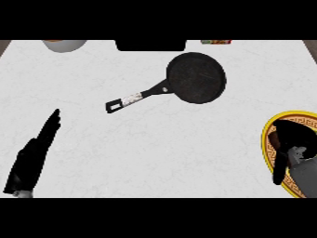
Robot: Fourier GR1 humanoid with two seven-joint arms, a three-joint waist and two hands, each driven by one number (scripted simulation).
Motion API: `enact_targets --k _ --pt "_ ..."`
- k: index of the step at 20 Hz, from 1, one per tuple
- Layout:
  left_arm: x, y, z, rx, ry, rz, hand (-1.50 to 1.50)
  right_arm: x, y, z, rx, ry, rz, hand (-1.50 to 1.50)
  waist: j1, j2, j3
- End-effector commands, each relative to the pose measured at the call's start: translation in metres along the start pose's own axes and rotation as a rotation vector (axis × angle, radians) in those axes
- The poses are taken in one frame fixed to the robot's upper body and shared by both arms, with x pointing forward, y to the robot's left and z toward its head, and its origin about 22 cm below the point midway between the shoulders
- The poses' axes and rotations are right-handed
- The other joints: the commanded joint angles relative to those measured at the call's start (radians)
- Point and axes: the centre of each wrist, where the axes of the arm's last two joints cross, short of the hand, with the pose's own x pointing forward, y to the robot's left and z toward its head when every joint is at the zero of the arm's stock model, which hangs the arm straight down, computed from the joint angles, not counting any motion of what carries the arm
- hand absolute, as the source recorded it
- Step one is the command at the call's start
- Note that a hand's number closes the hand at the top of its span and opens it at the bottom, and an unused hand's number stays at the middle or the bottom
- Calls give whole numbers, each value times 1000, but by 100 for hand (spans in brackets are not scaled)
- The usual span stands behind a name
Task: Pick the sweet potato from the plate and place it in the pan
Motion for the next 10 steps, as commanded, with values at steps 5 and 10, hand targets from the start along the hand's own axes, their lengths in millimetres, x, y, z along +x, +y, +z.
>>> enact_targets --k 5,10 --pt "19 -7 0 14 -14 -11 0 -10 11 4 48 -6 -78 150 -4 3 6" --pt "2 -3 5 9 12 2 0 23 40 18 99 120 -312 150 -18 -1 5"
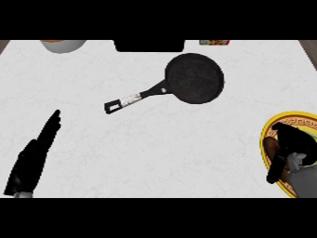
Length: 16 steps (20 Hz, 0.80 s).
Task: Pick the sweet potato from the plate and place it in the pan
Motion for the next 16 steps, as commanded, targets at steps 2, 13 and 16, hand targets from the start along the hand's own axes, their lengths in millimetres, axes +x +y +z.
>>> enact_targets --k 2,13,16 --pt "-9 5 2 40 30 10 0 14 42 14 109 232 -342 150 -40 3 14" --pt "5 18 -4 37 9 -16 0 34 7 89 -520 348 -516 150 -30 -6 9" --pt "-7 10 3 6 13 3 0 45 -13 112 -765 281 -499 150 -9 -1 10"
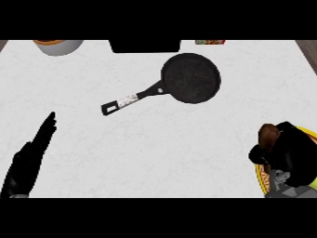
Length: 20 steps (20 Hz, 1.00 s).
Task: Pick the sweet potato from the plate and place it in the pan
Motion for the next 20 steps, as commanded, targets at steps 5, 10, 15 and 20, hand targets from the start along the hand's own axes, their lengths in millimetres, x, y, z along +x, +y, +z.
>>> enact_targets --k 5,10,15,20 --pt "4 0 -21 -17 -34 -15 0 69 -49 53 -350 7 -70 150 27 16 6" --pt "14 -21 -19 -36 -25 4 0 118 -58 20 -321 -37 -172 150 39 21 8" --pt "-3 -16 -19 -43 -25 -14 0 153 -53 -6 -253 -62 -249 150 50 25 8" --pt "7 -7 -12 -66 -44 -19 0 169 -42 -49 -183 -41 -333 150 73 32 9"
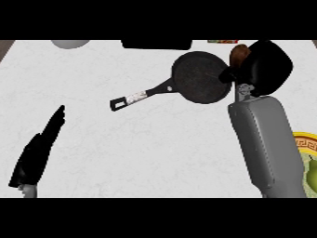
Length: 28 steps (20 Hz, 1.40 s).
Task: Pick the sweet potato from the plate and place it in the pan
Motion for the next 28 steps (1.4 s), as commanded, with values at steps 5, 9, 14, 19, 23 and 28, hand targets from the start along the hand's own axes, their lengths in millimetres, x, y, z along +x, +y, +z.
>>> enact_targets --k 5,9,14,19,23,28 --pt "8 -3 -9 -3 -18 -4 0 7 57 -37 121 126 -98 150 17 10 1" --pt "6 -6 -3 -11 -31 3 0 -2 80 -50 180 136 -34 150 38 16 1" --pt "16 -14 -9 -18 -55 2 0 -7 87 -56 343 245 -193 150 51 29 4" --pt "12 -16 -10 -40 -54 4 0 -19 98 -54 370 379 -439 -150 53 35 6" --pt "18 -14 -9 -37 -60 6 0 -16 91 -60 232 290 -570 -150 54 28 5" --pt "15 -11 -12 -23 -49 9 0 -23 92 -64 -24 268 -667 -150 47 27 4"
